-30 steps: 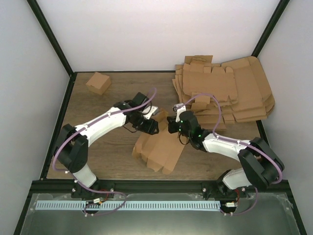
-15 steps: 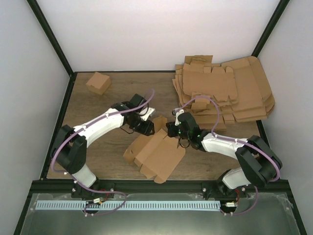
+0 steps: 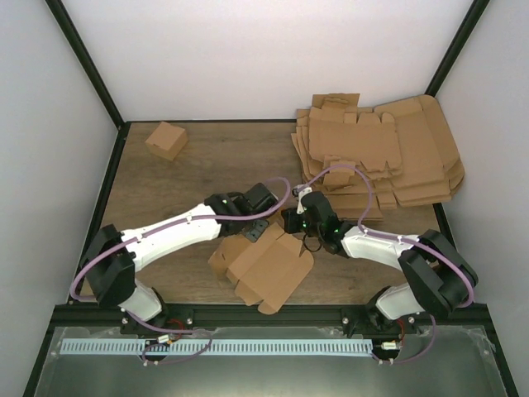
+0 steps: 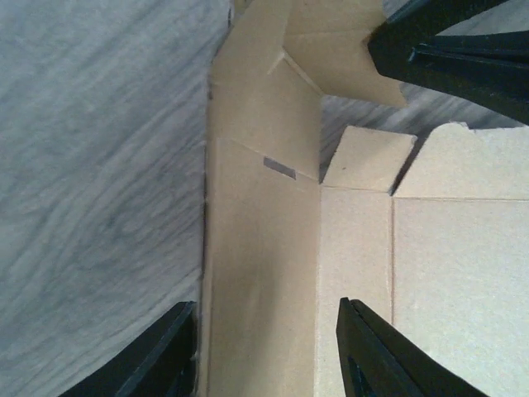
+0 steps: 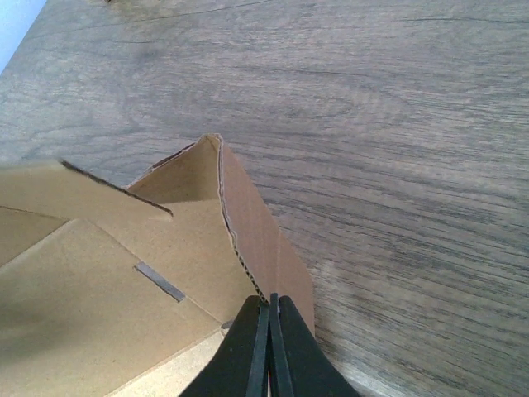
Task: Fold the paper box
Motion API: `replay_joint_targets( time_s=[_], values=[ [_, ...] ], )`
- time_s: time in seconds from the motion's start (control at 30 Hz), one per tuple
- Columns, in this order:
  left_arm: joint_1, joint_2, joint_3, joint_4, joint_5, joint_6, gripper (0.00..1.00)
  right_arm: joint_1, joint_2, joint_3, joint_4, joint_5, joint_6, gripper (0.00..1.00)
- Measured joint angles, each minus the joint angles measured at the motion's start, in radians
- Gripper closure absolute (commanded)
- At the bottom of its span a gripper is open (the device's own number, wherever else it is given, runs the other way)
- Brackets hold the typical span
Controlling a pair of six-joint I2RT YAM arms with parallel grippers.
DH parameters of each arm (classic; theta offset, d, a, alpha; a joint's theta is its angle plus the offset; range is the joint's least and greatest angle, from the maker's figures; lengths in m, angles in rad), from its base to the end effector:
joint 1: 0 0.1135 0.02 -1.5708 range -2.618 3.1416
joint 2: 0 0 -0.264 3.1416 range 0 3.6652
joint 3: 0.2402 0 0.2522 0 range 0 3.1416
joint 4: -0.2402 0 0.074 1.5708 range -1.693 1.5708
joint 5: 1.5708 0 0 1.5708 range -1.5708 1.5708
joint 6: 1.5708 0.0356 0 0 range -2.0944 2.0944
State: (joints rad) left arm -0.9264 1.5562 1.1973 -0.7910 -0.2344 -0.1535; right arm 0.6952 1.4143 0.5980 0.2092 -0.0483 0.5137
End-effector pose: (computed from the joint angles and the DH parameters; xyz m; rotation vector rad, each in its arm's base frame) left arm 0.1934 -0.2436 0.2485 0.9415 2.4915 -0.0235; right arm 0.2142 0.1809 0.1744 -0.2347 2.2619 0.7210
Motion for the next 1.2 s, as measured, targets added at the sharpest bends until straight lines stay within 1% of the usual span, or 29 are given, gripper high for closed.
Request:
replay_joint_targets(
  time_s=[0.2,0.23,0.47,0.53,0.63,0.67,0.93,1.03,1.2],
  values=[
    [-0.091,0.0,0.011,-0.019,-0.175,0.006,0.72,0.0,0.0,0.0,0.0,0.003,0.0,0.99],
    [-0.105,0.0,0.011,-0.021,-0.196,0.006,0.73,0.0,0.0,0.0,0.0,0.004,0.0,0.99],
    [-0.177,0.042,0.029,-0.077,-0.354,-0.001,0.75,0.0,0.0,0.0,-0.001,0.008,0.0,0.99],
    [-0.193,0.06,0.036,-0.095,-0.386,-0.004,0.81,0.0,0.0,0.0,-0.001,0.01,0.0,0.99],
    [-0.213,0.074,0.046,-0.119,-0.424,-0.016,0.93,0.0,0.0,0.0,-0.002,0.015,-0.001,0.99],
    [-0.218,0.076,0.048,-0.127,-0.438,-0.018,0.96,0.0,0.0,0.0,-0.003,0.016,-0.001,0.99],
    [-0.226,0.088,0.052,-0.137,-0.538,-0.025,0.96,0.0,0.0,0.013,-0.016,0.017,0.0,0.99],
    [-0.226,0.11,0.052,-0.116,-0.614,-0.003,0.96,0.0,0.002,0.037,-0.021,0.03,-0.006,0.99],
    [-0.205,0.164,0.055,-0.037,-0.742,0.051,0.96,0.0,0.032,0.089,0.003,0.121,-0.018,0.99]
  ],
)
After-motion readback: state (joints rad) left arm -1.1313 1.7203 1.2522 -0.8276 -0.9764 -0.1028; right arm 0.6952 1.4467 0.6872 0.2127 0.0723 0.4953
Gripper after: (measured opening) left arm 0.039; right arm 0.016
